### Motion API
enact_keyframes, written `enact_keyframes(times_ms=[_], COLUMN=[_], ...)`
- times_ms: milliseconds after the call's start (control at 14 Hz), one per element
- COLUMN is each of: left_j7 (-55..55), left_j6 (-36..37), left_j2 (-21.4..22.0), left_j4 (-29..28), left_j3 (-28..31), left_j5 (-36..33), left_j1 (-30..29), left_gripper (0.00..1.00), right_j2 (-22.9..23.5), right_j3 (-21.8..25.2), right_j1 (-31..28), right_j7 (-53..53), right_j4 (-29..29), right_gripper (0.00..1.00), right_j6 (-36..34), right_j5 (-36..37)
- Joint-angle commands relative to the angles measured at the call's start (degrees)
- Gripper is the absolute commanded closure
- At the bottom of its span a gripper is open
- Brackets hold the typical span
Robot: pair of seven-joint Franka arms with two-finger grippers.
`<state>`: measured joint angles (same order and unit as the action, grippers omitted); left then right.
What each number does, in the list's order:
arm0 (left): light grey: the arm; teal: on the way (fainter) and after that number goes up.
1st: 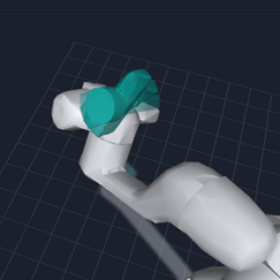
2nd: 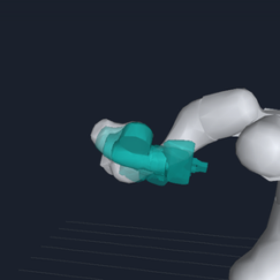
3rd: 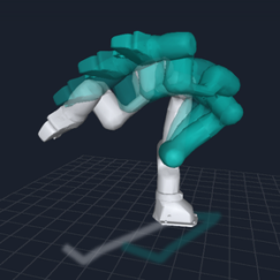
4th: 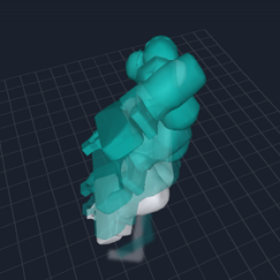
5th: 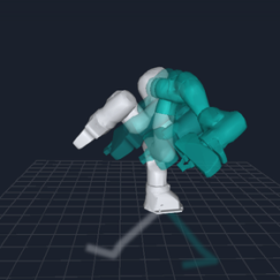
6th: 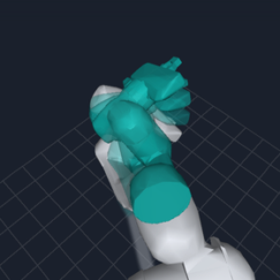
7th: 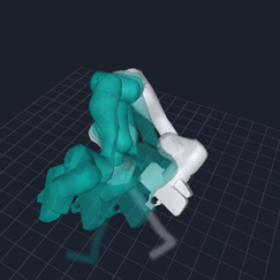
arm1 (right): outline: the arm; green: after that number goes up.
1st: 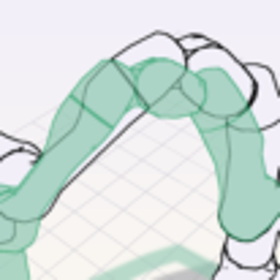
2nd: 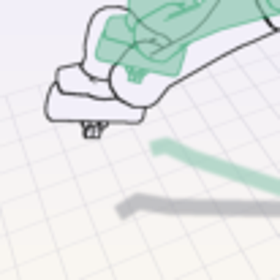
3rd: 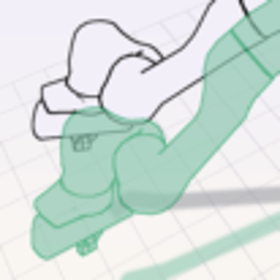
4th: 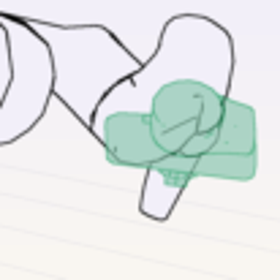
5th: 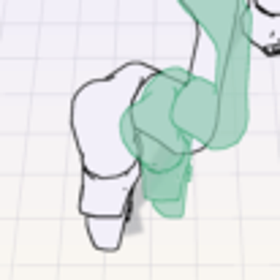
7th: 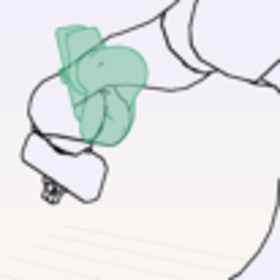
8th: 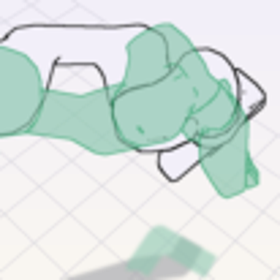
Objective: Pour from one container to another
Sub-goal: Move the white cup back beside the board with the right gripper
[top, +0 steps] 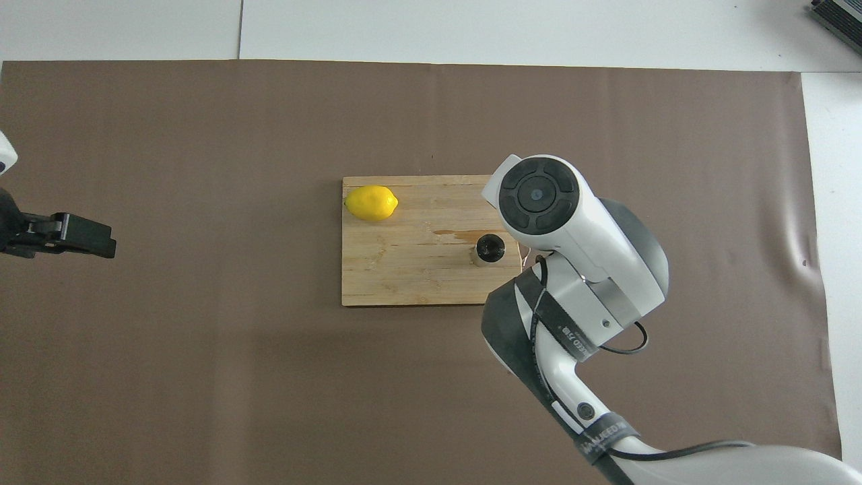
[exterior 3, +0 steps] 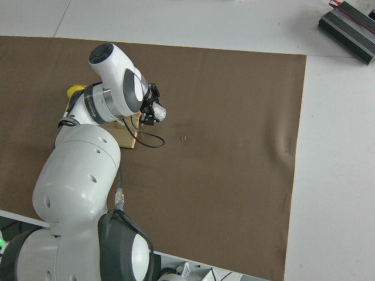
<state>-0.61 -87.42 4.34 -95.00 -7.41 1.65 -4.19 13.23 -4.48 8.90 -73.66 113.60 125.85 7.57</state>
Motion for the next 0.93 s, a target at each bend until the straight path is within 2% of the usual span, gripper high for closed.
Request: enact_keyframes(times_ms=[0, 358, 860], left_j7=[0.44, 0.44, 0.44], left_j6=[0.41, 0.41, 0.41], left_j2=[1.46, 1.46, 1.46], left_j4=[-1.32, -1.32, -1.32], left_j3=[-0.50, -0.50, -0.50], left_j5=[-1.03, -0.94, -1.03], left_j1=[-0.73, -0.82, -0.73], left_gripper=[0.00, 0.00, 0.00], right_j2=[-3.74, -5.32, -4.71], right_j3=[-0.79, -0.70, -0.62], right_j1=[-3.53, -7.40, -13.46], right_j7=[-3.59, -13.33, -25.02], right_j4=[7.58, 12.77, 15.07], right_gripper=[1.00, 1.00, 1.00], right_j6=[4.66, 6.60, 6.95], right_j5=[-4.66, -15.73, -18.74])
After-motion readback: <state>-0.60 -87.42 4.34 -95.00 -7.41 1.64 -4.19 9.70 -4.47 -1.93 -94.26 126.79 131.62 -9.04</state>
